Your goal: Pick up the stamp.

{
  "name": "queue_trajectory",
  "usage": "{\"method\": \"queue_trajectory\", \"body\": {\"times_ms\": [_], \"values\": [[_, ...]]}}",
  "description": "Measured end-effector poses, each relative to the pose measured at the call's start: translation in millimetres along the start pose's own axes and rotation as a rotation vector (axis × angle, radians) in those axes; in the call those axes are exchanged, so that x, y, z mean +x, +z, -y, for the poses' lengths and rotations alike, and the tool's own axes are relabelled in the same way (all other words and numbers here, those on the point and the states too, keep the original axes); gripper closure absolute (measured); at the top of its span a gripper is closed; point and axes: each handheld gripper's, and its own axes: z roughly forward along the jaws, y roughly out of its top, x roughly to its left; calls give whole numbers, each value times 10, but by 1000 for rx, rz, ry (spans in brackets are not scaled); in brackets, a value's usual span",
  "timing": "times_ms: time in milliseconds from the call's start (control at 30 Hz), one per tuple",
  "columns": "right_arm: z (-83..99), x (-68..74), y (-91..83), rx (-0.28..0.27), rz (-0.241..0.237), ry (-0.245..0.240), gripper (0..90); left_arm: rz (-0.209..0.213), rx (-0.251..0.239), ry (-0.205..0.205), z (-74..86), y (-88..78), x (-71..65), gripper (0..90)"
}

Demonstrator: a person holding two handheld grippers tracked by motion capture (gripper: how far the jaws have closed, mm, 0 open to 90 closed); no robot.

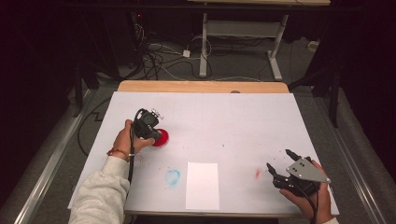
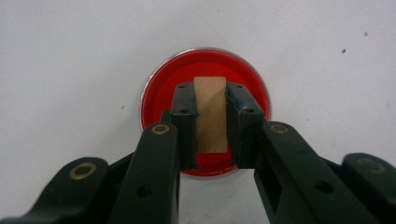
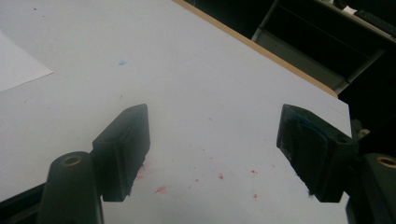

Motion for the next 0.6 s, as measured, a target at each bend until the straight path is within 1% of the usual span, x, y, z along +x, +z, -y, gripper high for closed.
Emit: {"method": "queue_trajectory", "body": {"times_ms": [100, 133, 200, 333, 500, 600], "values": [[3, -1, -4, 1, 0, -2, 260, 2, 3, 1, -4, 12, 3, 737], [4, 0, -5, 1, 1, -1, 260, 6, -1, -6, -2, 17, 7, 738], [7, -2, -7, 2, 2, 0, 260, 19, -2, -10, 6, 21, 32, 738], [5, 3, -5, 1, 2, 0, 260, 55, -19, -38, 30, 36, 82, 739], [3, 10, -1, 2, 0, 1, 260, 49, -16, -39, 24, 42, 74, 740], [2, 15, -3, 4, 1, 2, 260, 59, -20, -47, 30, 48, 87, 739]]}}
